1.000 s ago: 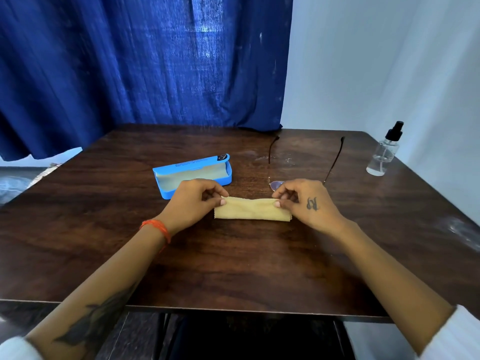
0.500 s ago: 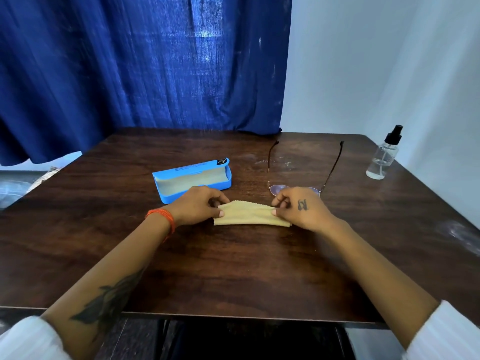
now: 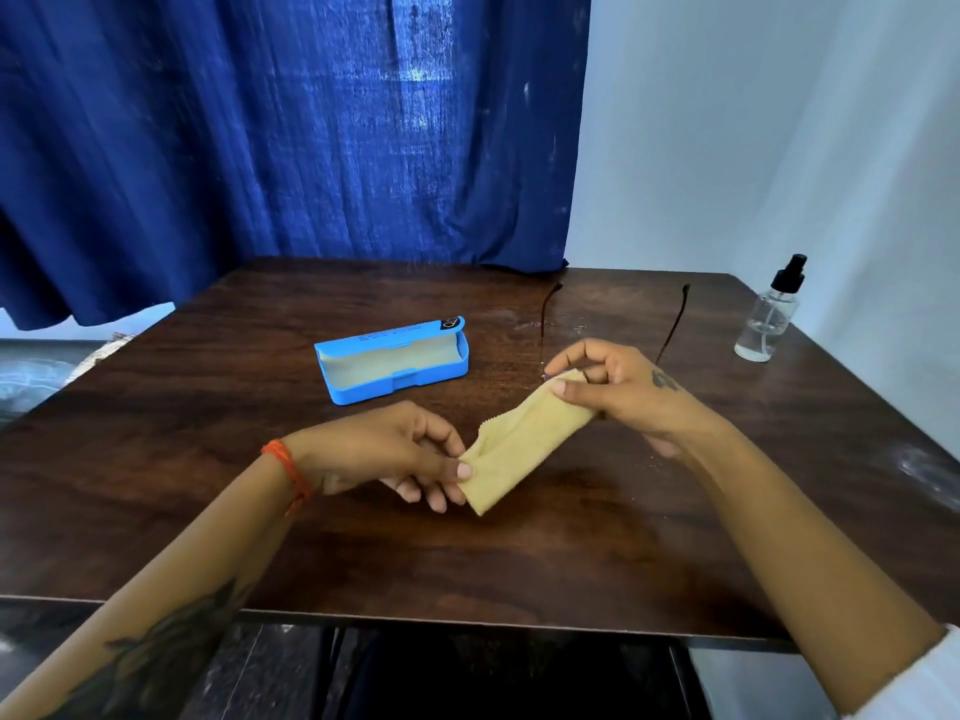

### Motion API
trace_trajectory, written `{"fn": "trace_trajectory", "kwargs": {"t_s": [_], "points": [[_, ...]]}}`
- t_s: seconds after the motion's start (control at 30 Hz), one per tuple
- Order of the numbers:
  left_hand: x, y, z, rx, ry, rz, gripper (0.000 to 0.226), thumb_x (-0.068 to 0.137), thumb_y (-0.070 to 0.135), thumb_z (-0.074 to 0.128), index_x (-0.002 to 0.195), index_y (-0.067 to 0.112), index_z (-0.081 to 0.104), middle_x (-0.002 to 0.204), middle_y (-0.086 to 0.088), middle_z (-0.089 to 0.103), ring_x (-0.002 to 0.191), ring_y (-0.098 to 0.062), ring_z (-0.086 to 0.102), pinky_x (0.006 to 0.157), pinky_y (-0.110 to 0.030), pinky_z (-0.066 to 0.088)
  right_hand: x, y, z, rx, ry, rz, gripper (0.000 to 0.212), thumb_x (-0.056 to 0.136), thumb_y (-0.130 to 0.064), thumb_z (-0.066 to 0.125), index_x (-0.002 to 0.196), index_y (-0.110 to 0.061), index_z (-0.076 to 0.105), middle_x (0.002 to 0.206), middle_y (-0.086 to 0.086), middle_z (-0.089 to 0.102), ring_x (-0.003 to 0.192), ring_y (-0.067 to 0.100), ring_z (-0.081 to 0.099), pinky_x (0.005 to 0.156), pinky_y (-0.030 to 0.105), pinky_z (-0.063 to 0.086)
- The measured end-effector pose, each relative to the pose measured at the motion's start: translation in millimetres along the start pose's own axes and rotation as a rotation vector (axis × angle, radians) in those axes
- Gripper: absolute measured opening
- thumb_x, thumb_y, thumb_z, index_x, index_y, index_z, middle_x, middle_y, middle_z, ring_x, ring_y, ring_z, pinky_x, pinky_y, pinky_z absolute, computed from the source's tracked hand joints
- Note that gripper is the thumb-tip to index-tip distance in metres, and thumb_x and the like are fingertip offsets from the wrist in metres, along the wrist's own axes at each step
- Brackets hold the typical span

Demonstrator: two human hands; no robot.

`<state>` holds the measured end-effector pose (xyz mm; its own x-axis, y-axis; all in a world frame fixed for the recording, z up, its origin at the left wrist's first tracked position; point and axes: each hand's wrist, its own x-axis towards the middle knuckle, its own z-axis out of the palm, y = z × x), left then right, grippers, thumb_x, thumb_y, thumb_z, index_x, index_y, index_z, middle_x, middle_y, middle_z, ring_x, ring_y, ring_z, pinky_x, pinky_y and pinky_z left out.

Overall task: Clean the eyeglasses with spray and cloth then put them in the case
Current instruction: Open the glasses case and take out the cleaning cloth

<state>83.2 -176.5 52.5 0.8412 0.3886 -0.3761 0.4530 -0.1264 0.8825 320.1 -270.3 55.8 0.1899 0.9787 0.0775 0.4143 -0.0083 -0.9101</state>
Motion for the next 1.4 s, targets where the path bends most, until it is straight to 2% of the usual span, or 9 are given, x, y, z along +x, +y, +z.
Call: {"fn": "trace_trajectory", "kwargs": {"t_s": [0.13,0.23,0.5,0.67,0.87,1.0,1.17,1.3,1.4], "points": [[0,1,16,0.202,-0.1,-0.093,0.011,0.081,0.03,0.067,0.078,0.02,0.066,0.073,0.002,0.072,0.062,-0.006,0.065,0.048,-0.012,0.044,11,1,14,-0.293,-0.055,-0.041,0.022,0.074,-0.016,0.075,0.093,-0.021,0.066,0.096,-0.002,0.067,0.086,0.01,0.063,0.062,0.019,0.05],[1,4,15,0.373,0.077,-0.049,0.019,0.076,0.039,0.07,0.075,0.021,0.066,0.066,0.006,0.069,0.057,-0.005,0.063,0.044,-0.013,0.04,16,5,30,-0.428,-0.048,-0.118,0.031,0.069,-0.008,0.076,0.095,-0.022,0.067,0.097,-0.002,0.066,0.088,0.009,0.059,0.076,0.026,0.048],[10,-11,4,0.316,0.519,0.151,0.011,0.077,0.025,0.072,0.085,0.02,0.066,0.073,0.003,0.067,0.054,0.0,0.062,0.041,-0.013,0.043,-11,-2,65,-0.731,0.205,-0.476,0.028,0.076,-0.007,0.063,0.097,-0.025,0.057,0.083,0.0,0.065,0.08,0.015,0.056,0.067,0.028,0.046],[18,-20,7,0.335,0.556,0.21,0.007,0.08,0.021,0.069,0.084,0.023,0.066,0.073,0.007,0.065,0.056,0.004,0.06,0.045,-0.01,0.043,-34,1,72,-0.711,-0.039,-0.397,0.023,0.081,-0.036,0.065,0.101,-0.024,0.068,0.091,-0.005,0.07,0.086,0.008,0.057,0.075,0.022,0.044],[28,-15,13,0.574,0.589,0.389,0.023,0.084,0.019,0.063,0.106,0.025,0.064,0.103,0.008,0.065,0.084,-0.007,0.06,0.078,-0.021,0.047,-32,-4,38,-0.468,0.185,-0.126,0.024,0.079,-0.03,0.071,0.101,-0.024,0.069,0.087,-0.012,0.068,0.077,-0.002,0.062,0.075,0.012,0.048],[42,-7,19,0.695,0.409,0.395,0.041,0.082,0.017,0.066,0.121,0.025,0.056,0.11,0.01,0.06,0.096,-0.004,0.054,0.082,-0.009,0.042,-27,1,38,-0.509,-0.011,0.129,0.039,0.066,-0.03,0.081,0.102,-0.019,0.068,0.085,-0.005,0.068,0.078,0.008,0.063,0.074,0.021,0.048],[51,-3,17,0.633,0.379,0.336,0.034,0.076,0.021,0.072,0.109,0.026,0.063,0.086,0.016,0.062,0.081,0.004,0.056,0.066,-0.006,0.04,-12,-1,44,-0.514,-0.033,0.082,0.025,0.062,-0.013,0.08,0.085,-0.02,0.072,0.077,-0.003,0.069,0.071,0.009,0.063,0.066,0.022,0.049],[54,-1,17,0.604,0.587,0.424,0.017,0.074,0.01,0.072,0.088,0.018,0.068,0.078,0.012,0.056,0.069,-0.001,0.053,0.064,-0.003,0.039,-2,-5,42,-0.558,0.101,-0.11,0.02,0.065,0.0,0.072,0.078,-0.015,0.071,0.078,0.002,0.068,0.07,0.014,0.061,0.069,0.033,0.053],[50,-3,22,0.623,0.687,0.521,0.016,0.074,0.004,0.07,0.086,0.014,0.067,0.082,0.003,0.059,0.068,0.001,0.05,0.064,-0.005,0.039,-5,-2,42,-0.628,0.2,-0.329,0.018,0.068,0.003,0.067,0.076,-0.012,0.07,0.081,0.001,0.061,0.072,0.01,0.054,0.066,0.027,0.046]]}}
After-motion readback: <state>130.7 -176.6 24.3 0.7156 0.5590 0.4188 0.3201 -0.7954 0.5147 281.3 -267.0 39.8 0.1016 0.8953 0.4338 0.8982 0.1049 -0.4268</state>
